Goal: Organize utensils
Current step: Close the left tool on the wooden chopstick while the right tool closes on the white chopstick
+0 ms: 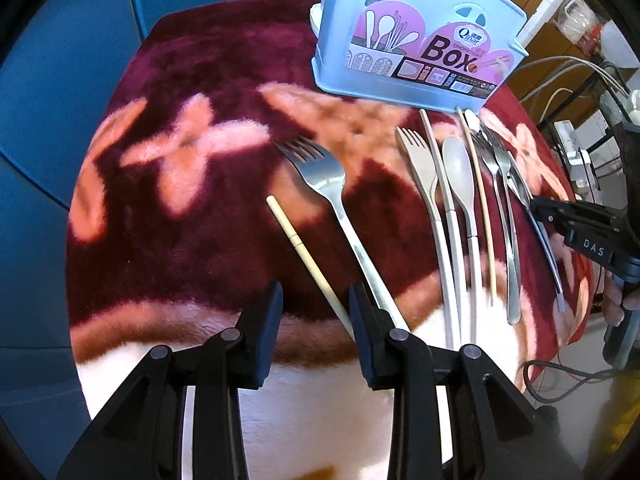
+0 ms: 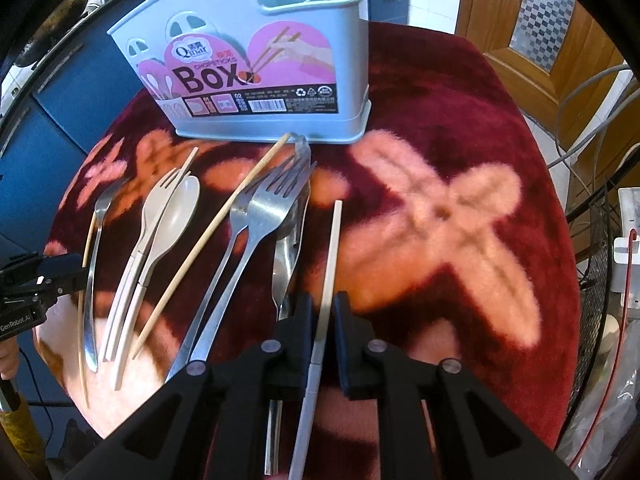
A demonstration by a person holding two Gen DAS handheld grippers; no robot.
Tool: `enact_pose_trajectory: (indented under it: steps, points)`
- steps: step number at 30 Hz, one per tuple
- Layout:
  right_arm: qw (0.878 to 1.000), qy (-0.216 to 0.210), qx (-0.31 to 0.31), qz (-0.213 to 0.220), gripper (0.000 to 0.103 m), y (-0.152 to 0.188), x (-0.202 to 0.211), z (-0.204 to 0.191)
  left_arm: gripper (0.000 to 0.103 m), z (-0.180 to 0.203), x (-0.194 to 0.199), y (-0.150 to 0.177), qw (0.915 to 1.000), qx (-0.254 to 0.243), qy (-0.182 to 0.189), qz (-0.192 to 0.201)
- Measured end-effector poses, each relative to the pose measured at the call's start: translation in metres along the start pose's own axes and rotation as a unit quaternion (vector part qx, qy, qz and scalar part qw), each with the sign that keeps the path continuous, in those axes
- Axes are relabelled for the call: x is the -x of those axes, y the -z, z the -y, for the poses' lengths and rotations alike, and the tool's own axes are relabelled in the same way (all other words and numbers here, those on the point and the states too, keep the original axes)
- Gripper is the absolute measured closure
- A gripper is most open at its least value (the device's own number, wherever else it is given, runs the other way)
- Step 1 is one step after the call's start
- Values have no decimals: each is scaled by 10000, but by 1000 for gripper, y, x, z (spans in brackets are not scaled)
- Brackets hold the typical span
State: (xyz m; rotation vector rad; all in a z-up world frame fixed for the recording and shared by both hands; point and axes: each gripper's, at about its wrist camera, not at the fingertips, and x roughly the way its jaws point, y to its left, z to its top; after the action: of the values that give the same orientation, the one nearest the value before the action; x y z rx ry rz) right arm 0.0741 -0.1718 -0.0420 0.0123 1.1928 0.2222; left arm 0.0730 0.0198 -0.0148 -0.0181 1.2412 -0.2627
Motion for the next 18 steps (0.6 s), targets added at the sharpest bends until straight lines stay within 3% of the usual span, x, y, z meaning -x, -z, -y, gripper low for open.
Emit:
enact_pose_trajectory:
  steps: [6, 10, 18]
  points:
    - [9996, -134, -168, 159, 97, 3, 6, 5, 101, -4, 2, 2, 9990, 258, 357, 95]
    - [9981, -390, -275, 388, 97, 9, 19, 9, 101, -3, 9, 7, 9981, 273, 454, 318]
    - [9875, -855, -480, 1233, 97, 14, 59, 8, 101, 11, 46, 4, 9904, 100, 696, 1193]
